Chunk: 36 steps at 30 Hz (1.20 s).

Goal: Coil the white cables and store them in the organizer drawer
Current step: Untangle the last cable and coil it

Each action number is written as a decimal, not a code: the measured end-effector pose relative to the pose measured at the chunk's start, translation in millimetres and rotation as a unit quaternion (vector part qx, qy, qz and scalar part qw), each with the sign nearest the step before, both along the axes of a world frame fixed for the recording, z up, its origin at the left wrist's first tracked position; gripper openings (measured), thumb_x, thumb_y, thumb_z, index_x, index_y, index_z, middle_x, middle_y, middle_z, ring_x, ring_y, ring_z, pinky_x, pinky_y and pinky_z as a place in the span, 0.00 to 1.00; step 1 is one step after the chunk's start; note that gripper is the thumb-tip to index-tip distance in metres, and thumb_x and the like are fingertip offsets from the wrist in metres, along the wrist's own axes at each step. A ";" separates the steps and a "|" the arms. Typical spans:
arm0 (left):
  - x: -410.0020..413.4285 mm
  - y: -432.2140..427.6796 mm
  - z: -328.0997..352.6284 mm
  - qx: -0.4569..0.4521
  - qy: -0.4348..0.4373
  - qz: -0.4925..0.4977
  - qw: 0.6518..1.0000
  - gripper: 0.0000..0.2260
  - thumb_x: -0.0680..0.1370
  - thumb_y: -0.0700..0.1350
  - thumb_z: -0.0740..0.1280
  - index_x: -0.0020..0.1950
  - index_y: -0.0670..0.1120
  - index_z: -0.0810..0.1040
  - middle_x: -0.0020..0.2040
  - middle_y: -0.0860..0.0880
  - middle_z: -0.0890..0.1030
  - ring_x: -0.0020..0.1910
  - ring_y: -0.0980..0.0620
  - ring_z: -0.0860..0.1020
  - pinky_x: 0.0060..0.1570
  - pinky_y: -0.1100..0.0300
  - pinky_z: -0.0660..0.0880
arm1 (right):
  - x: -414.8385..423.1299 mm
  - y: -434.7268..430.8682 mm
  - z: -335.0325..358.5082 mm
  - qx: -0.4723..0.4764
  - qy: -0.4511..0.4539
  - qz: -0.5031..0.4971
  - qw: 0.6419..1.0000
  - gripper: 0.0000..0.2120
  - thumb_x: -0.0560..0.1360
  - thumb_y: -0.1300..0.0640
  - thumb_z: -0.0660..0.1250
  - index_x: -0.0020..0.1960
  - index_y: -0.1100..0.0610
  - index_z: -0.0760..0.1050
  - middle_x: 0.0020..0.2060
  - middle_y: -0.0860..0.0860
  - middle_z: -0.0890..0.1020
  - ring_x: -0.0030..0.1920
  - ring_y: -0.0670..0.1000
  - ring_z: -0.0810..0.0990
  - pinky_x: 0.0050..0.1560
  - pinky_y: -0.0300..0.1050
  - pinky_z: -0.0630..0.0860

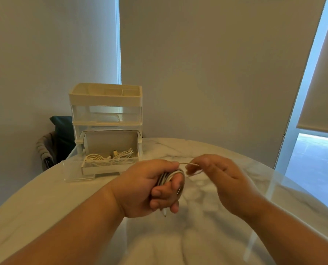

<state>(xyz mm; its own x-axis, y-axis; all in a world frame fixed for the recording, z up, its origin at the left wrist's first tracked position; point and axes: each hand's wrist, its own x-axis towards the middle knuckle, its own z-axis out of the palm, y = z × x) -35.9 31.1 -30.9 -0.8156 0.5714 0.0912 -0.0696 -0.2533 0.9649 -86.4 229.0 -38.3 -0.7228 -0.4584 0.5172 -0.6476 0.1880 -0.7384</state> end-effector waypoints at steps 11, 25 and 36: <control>2.5 -10.9 15.2 0.212 0.052 0.005 0.976 0.15 0.79 0.45 0.56 0.43 0.41 0.79 0.27 0.49 0.76 0.25 0.52 0.75 0.45 0.55 0.79 | 10.2 -33.3 -22.0 -0.154 -0.307 0.049 0.938 0.07 0.83 0.62 0.60 0.53 0.58 0.77 0.36 0.54 0.78 0.26 0.49 0.67 0.33 0.45 0.69; -4.0 -5.4 18.1 0.158 0.027 0.307 0.938 0.10 0.82 0.37 0.57 0.55 0.37 0.77 0.45 0.40 0.86 0.46 0.45 0.85 0.53 0.54 0.79 | 30.8 -41.0 -14.6 -0.152 -0.405 0.110 0.895 0.09 0.78 0.73 0.61 0.54 0.66 0.76 0.36 0.60 0.81 0.21 0.47 0.64 0.24 0.40 0.65; -0.1 0.8 22.3 0.227 0.001 0.304 0.925 0.10 0.82 0.36 0.57 0.58 0.38 0.77 0.49 0.41 0.86 0.49 0.46 0.85 0.57 0.55 0.77 | 33.9 -38.1 -11.9 -0.079 -0.409 0.113 0.902 0.10 0.78 0.73 0.61 0.56 0.66 0.78 0.39 0.59 0.82 0.24 0.48 0.66 0.27 0.43 0.67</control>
